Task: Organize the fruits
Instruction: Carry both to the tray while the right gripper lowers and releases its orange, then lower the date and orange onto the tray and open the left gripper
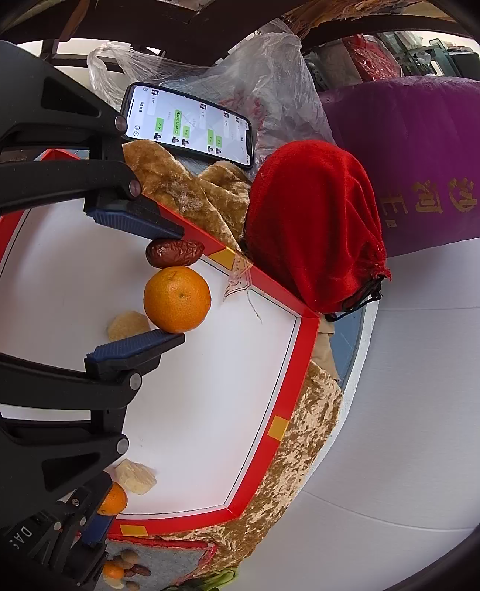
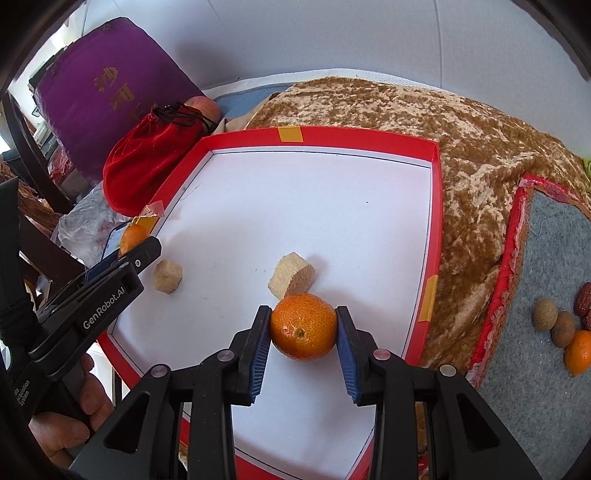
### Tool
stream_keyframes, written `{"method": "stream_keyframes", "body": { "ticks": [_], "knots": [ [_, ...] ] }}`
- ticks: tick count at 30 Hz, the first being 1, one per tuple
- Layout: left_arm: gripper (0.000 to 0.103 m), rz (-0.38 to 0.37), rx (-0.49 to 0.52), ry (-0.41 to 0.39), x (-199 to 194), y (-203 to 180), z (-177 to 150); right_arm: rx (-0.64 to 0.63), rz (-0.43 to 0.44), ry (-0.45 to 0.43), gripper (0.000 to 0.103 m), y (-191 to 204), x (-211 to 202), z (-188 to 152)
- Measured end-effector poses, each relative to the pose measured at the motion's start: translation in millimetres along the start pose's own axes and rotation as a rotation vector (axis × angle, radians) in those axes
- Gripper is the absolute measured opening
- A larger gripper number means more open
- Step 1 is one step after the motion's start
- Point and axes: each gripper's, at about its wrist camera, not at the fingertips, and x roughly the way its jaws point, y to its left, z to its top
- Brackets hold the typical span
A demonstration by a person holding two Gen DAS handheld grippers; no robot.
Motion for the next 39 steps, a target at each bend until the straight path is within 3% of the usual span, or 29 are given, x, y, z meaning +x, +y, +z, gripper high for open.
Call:
{"method": "stream_keyframes", "body": {
  "ticks": [10,21,29,32,39],
  "knots": [
    [0.048,0.036,0.029,-0.021,-3,-1,2,-0.019,-0.003,-0.006,0.038,4,-3,0],
    [0.049,0.105,0.069,-0.154,-29,-8,11,-0.033,0.010,-0.079,0.038,8,-29,2],
    [0.049,0.096,0.080,-0.211,-41,-16,13,-0.025,0.021,-0.121,0.038,6,-44,2],
    [0.049,0.081,0.079,-0.210,-40,-17,12,-0.021,0.025,-0.130,0.038,4,-47,2],
    [0.049,0.023,0.031,-0.124,-28,-12,11,-0.013,0.021,-0.127,0.038,3,-46,2]
  ]
}}
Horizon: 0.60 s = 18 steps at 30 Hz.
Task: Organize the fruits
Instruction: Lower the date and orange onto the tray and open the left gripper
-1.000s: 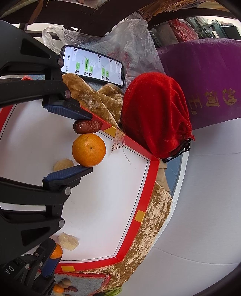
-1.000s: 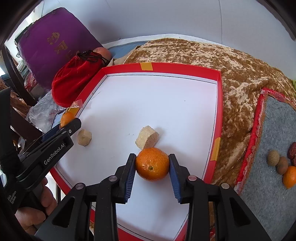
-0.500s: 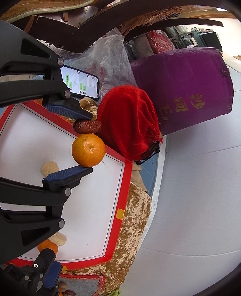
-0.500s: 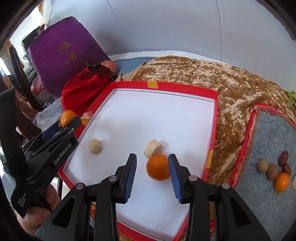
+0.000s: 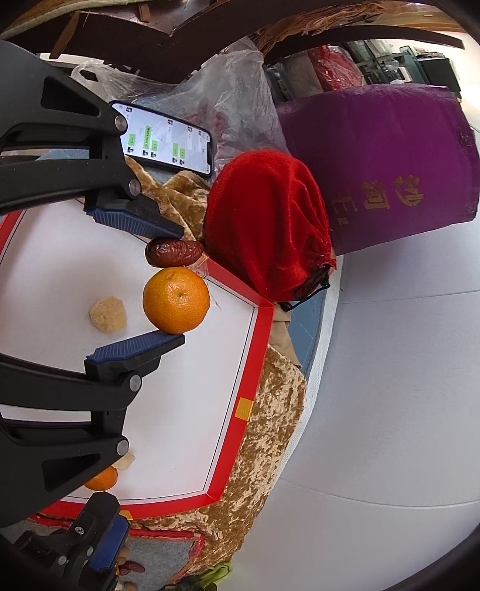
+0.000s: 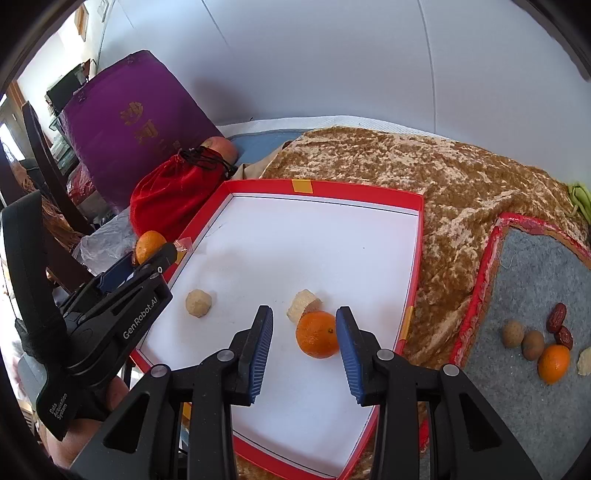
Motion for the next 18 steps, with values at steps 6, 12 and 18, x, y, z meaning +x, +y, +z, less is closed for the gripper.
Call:
{"method": "stream_keyframes", "body": {
  "ticks": [6,12,18],
  "knots": [
    [0.049,-0.003,-0.036,0.056,10,2,-10,0.007,-0.004,0.011,0.038,-2,4,0],
    [0.049,0.004,-0.040,0.057,10,2,-13,0.008,-0.004,0.013,0.038,-2,5,-1],
    [0.049,0.020,-0.036,0.028,5,2,-10,0.008,-0.008,0.007,0.038,-2,4,0]
  ]
}}
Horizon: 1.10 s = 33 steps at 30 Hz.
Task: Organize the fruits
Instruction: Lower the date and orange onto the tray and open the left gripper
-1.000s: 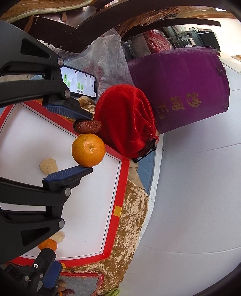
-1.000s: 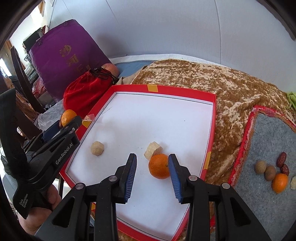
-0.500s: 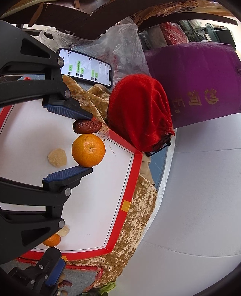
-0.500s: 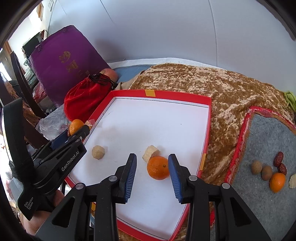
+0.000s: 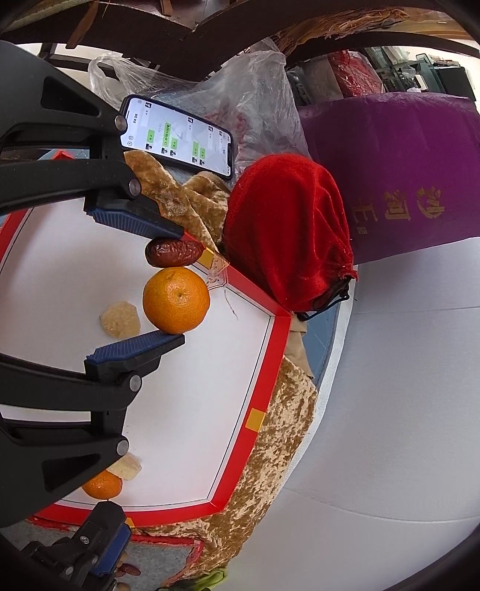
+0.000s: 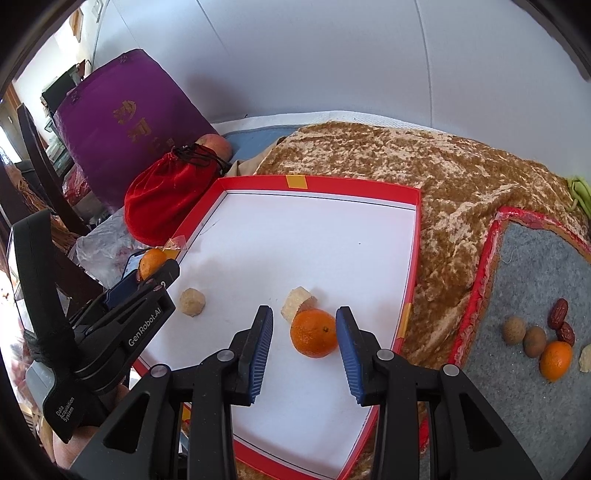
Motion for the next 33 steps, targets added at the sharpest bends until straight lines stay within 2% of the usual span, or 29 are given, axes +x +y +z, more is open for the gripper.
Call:
{"method": "stream_keyframes", "body": {
  "ticks": [26,33],
  "knots": [
    [0.049,0.014,-0.003,-0.027,-4,3,3,0.009,0.004,-0.015,0.038,-2,-4,1],
    [0.051,-0.033,0.040,-0.046,-14,-21,6,0.032,-0.001,-0.038,0.038,-19,-22,5]
  ]
}}
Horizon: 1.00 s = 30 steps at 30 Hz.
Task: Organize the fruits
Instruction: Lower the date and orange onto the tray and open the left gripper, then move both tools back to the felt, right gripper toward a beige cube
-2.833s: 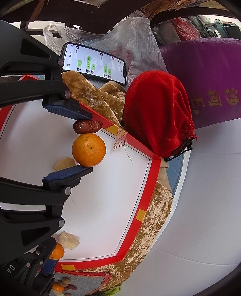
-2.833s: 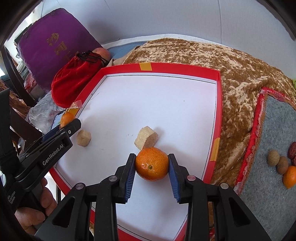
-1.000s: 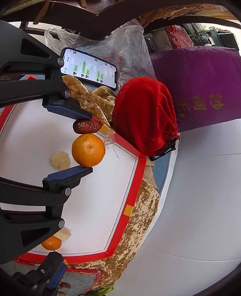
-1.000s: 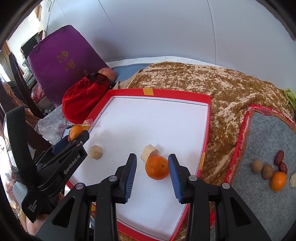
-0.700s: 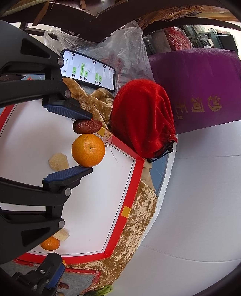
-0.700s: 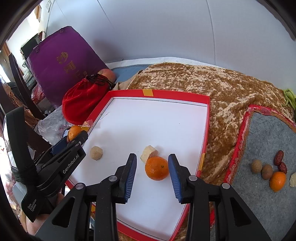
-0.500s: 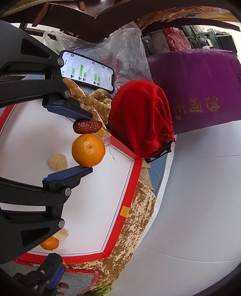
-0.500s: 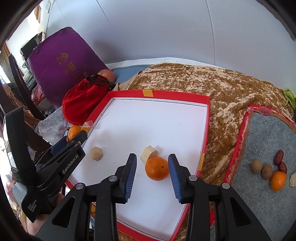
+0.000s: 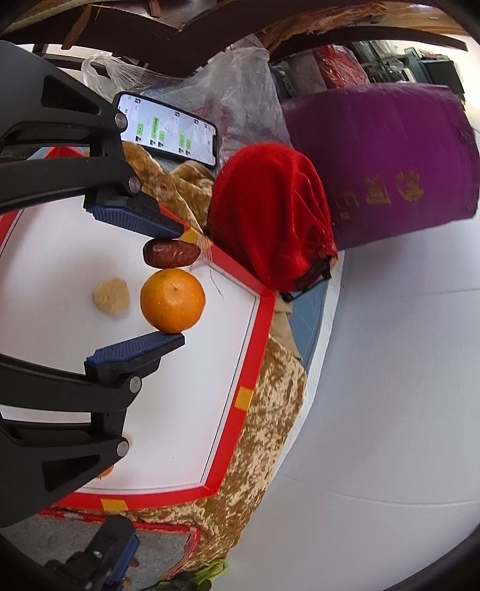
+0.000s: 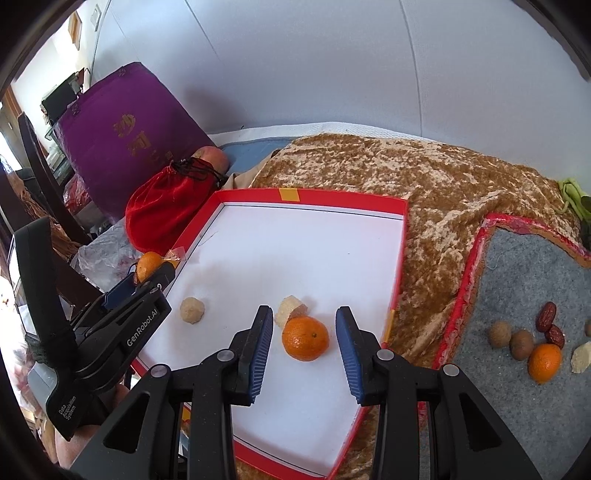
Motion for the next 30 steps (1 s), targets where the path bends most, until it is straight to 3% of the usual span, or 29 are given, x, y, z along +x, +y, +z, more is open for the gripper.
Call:
{"method": "stream_keyframes", "body": {
  "ticks": [6,17,24,30],
  "knots": [
    [0.056,-0.120,0.152,-0.052,-23,-63,-1,0.117,-0.059,-0.045,0.038,-68,-41,11],
    [0.060,-0.315,0.346,0.033,-32,-175,-27,0.372,-0.199,-0.026,0.038,-203,-95,-10],
    [0.061,-0.440,0.513,0.083,-45,-244,-57,0.453,-0.253,0.026,0.039,-251,-104,-32],
    [0.061,-0.490,0.579,0.154,-43,-264,-74,0.485,-0.240,0.095,0.039,-271,-95,-41]
  ]
}}
